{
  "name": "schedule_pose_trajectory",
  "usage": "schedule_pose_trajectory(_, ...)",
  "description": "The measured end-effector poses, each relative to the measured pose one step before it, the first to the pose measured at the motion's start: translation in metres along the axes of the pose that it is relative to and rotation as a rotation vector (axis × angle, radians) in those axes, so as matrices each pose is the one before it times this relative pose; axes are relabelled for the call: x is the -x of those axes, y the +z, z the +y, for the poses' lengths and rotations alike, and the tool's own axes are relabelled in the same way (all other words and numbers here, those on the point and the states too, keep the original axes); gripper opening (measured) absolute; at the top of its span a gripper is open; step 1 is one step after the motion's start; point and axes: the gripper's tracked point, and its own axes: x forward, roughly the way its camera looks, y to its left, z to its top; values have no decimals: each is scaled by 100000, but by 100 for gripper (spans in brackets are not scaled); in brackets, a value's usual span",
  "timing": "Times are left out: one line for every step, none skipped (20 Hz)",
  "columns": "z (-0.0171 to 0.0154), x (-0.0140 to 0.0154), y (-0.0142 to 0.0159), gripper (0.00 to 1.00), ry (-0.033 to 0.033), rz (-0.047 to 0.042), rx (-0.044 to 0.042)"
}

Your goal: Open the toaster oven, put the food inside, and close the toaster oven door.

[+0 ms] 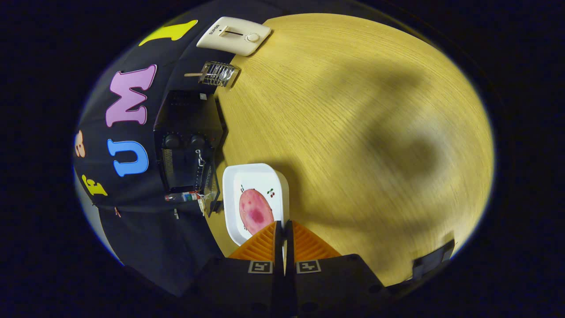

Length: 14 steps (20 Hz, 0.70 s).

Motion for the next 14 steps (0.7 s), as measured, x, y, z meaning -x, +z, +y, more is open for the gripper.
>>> schedule_pose_trajectory(845,89,-770,5,1619,-1243,-1858)
schedule_pose_trajectory(1041,7,-916,5,1661,-1847,-2175)
schedule_pose_trajectory(977,111,-949,5,1825,-1336,-2219)
schedule_pose_trajectory(996,-59,-945,5,1692,-1789,-2280)
schedule_pose_trajectory(1010,-251,-932,5,1571,-1459,-2306)
schedule_pose_trajectory(1140,-313,-1214,5,1248,-1844,-2033)
schedule_pose_trajectory(737,-360,-1054,5,443,-423,-1280)
schedule_pose_trajectory(625,-560,-1146,5,214,-1459,-1610)
schedule_pose_trajectory(642,-775,-1004,5,-48,-1241,-1617)
schedule_pose_trajectory(816,-894,-902,5,541,-1650,-1735)
schedule_pose_trajectory(800,-944,-853,5,360,-1620,-1767)
schedule_pose_trajectory(787,-925,-1000,5,-3,-1185,-1585)
schedule_pose_trajectory(840,-1035,-965,5,37,-1028,-1259)
schedule_pose_trajectory(827,-993,-735,5,-391,-1448,-1291)
